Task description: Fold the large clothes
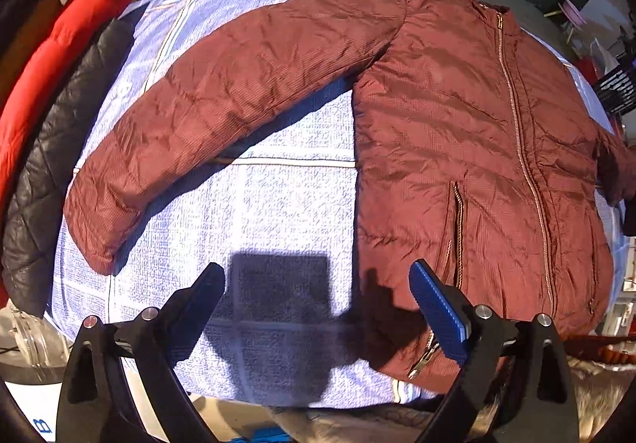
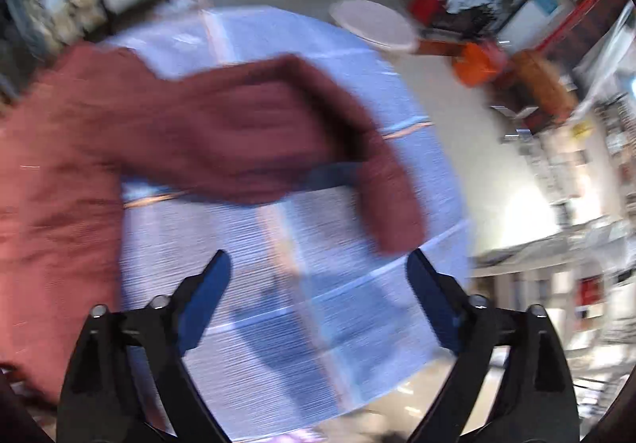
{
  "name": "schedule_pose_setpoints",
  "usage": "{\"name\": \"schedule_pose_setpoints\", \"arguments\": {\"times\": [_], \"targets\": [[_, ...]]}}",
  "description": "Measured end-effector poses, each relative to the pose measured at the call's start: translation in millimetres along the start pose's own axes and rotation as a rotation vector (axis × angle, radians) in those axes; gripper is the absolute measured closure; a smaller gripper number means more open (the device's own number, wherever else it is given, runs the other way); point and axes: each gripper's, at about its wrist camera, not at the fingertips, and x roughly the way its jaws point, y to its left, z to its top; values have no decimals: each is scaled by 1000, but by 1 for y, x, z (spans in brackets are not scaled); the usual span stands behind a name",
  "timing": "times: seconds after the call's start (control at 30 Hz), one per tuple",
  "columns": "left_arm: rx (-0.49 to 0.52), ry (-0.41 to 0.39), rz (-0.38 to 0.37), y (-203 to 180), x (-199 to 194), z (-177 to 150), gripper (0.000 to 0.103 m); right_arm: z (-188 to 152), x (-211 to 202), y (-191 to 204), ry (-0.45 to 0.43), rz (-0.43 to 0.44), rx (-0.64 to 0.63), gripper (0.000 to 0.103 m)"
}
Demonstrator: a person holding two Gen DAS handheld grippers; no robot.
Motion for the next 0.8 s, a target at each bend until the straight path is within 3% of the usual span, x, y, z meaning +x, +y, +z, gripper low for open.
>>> {"name": "schedule_pose_setpoints", "arguments": {"times": [0.07,0.17,0.33,0.47,0.5,0.53,0.57,0.63,0.7,0.8], "targets": [[30,17,-39,3,0,-4,11,-26,-2,24,48,177,-39,8],[164,70,-115,-7,6,-20,11,-68,19,60,219,351,-111,8],[365,150,-199,-37,25,-53,11,-129,42,99,365,445,-148,8],[413,179,-258,-59,50,-65,11,-150,49,117,367,440,-164,9],[417,177,-279,-66,56,-66,11,-148,52,119,366,442,-154,16],[421,169,-310,-73,59,-66,11,-147,53,122,375,451,-139,34],[425,155,-323,-79,60,-65,11,-147,55,123,387,459,-128,42],[432,123,-333,-92,61,-57,16,-143,47,130,400,468,-121,74],[421,84,-333,-98,51,-44,52,-141,32,136,401,502,-107,83],[354,-12,-450,-92,0,-18,70,-124,-5,124,386,707,42,90]]}}
